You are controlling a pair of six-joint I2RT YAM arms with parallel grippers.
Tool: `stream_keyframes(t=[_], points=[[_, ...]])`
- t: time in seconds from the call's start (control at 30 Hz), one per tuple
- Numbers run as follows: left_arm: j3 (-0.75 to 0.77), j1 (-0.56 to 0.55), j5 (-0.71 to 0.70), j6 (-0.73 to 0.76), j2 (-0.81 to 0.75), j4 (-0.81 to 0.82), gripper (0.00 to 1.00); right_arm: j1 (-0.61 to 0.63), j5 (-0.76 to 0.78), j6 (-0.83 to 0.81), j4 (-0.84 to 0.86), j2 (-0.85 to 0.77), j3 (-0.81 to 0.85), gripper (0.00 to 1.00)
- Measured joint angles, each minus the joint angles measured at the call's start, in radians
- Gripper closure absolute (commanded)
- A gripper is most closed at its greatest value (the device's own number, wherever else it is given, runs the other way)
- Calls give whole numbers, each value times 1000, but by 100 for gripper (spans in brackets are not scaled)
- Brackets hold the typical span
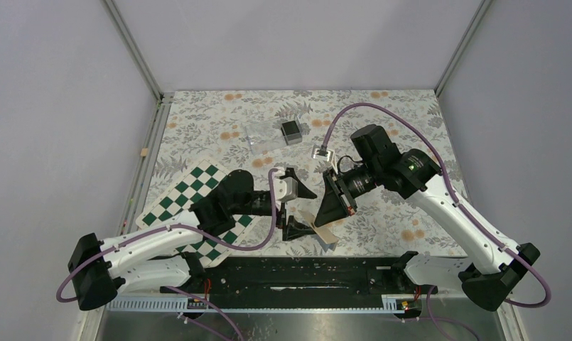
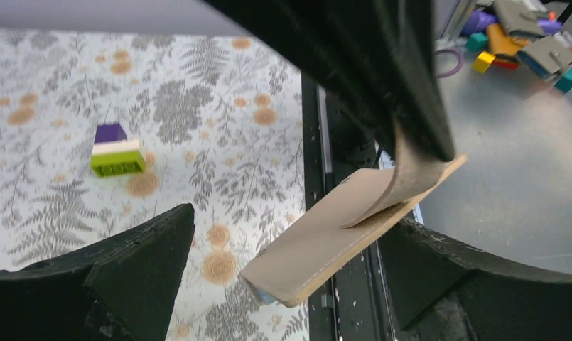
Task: Put the credit cards into the card holder
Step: Open the card holder.
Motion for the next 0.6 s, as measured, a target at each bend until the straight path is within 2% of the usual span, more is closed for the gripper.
stream_keyframes(t=[0.1,0.2,0.37,0.5,0.57,0.6], points=[[-1,0,31,-11,-3,61,3,0,-11,0,0,0,0,100],[-1,0,72,-27,-8,94,10,0,-16,1,0,0,0,100],[-1,0,110,-43,-8,92,33,0,-15,6,1,0,0,100],[-1,0,125,-50,-9,68,57,0,-6,11,4,0,0,100],[-1,0,128,-48,-9,47,66,0,11,11,6,0,0,100],[-1,0,129,-41,-10,33,74,0,18,12,8,0,0,100]])
